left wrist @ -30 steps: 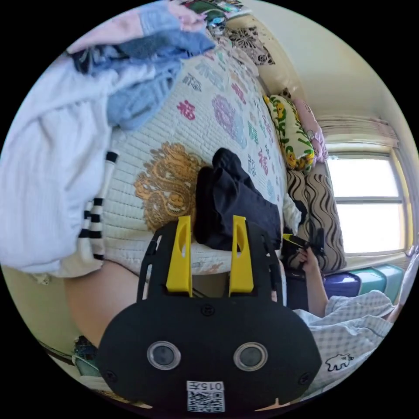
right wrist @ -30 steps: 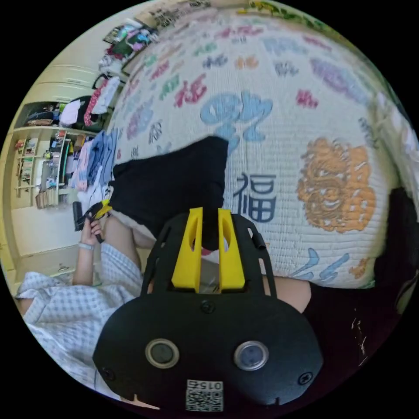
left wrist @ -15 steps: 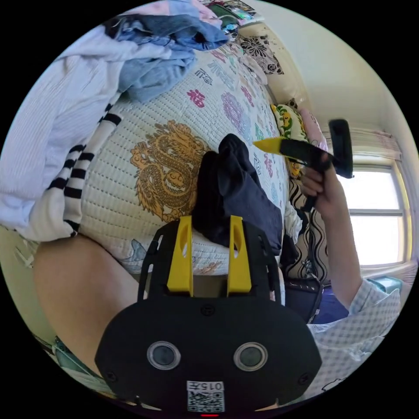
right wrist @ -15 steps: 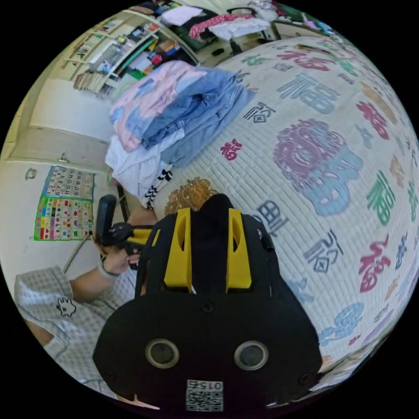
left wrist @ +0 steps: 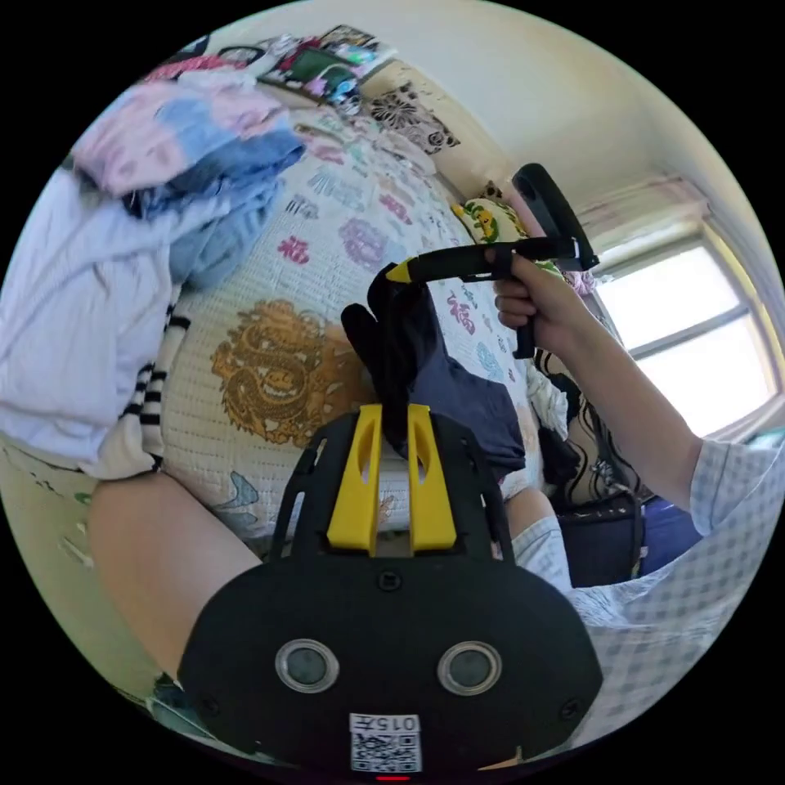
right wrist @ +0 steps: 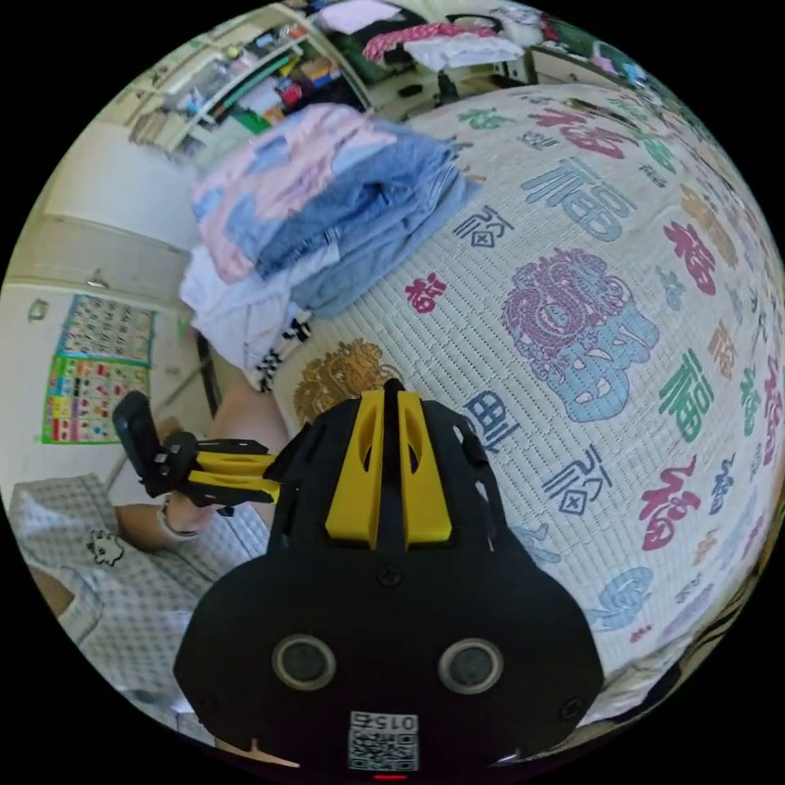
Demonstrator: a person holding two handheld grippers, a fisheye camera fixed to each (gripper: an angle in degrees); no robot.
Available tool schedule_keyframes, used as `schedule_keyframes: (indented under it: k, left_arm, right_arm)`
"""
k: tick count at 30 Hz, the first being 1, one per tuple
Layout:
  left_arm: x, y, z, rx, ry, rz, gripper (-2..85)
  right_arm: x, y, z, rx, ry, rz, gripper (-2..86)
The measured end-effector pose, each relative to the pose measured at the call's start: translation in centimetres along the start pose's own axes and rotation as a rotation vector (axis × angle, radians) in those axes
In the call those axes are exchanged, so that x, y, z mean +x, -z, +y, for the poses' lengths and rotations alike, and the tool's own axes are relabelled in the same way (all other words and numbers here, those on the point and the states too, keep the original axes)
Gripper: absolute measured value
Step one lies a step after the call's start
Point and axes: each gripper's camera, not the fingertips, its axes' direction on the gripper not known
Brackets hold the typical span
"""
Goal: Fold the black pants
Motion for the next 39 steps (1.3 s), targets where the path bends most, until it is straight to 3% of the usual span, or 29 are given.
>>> schedule_keyframes:
  k: [4,11,18,23,26,29,32,34,37,39]
  left_arm:
    - [5.9,-1.3,2.6,0.104,-0.186,-0.132,5.1]
    - [16.2,-8.6,6.5,0.117,-0.528,-0.136,5.1]
    - [22.1,-26.8,12.3,-0.152,-0.751,-0.152,5.4]
    - [22.6,-33.1,15.1,-0.216,-0.799,-0.279,5.9]
    - [22.7,-34.9,15.7,-0.214,-0.831,-0.305,6.1]
    - [22.6,-36.5,15.4,-0.235,-0.841,-0.271,6.8]
    - [21.8,-36.5,14.3,-0.299,-0.836,-0.180,6.9]
    - [20.3,-34.7,12.2,-0.310,-0.771,-0.061,6.5]
    - [16.9,-33.5,9.0,-0.250,-0.687,-0.120,6.4]
    - [14.5,-35.0,7.3,-0.300,-0.642,-0.185,6.7]
  right_arm:
    - [2.6,6.1,6.2,0.205,-0.066,-0.188,3.5]
    - [7.9,12.5,18.1,0.370,-0.172,-0.239,2.8]
    - [16.0,9.1,28.3,0.288,-0.470,-0.238,3.7]
    - [14.5,10.9,32.8,0.424,-0.593,-0.078,4.2]
    - [10.4,12.1,33.3,0.496,-0.476,-0.080,4.3]
    - [7.0,10.1,30.8,0.405,-0.328,-0.140,4.8]
    - [7.3,5.9,29.2,0.297,-0.436,-0.076,1.8]
    - [7.6,4.8,30.1,0.328,-0.500,-0.099,0.3]
    - [5.4,5.9,31.6,0.378,-0.558,-0.018,0.0]
    - [3.0,7.0,32.7,0.431,-0.547,0.012,0.3]
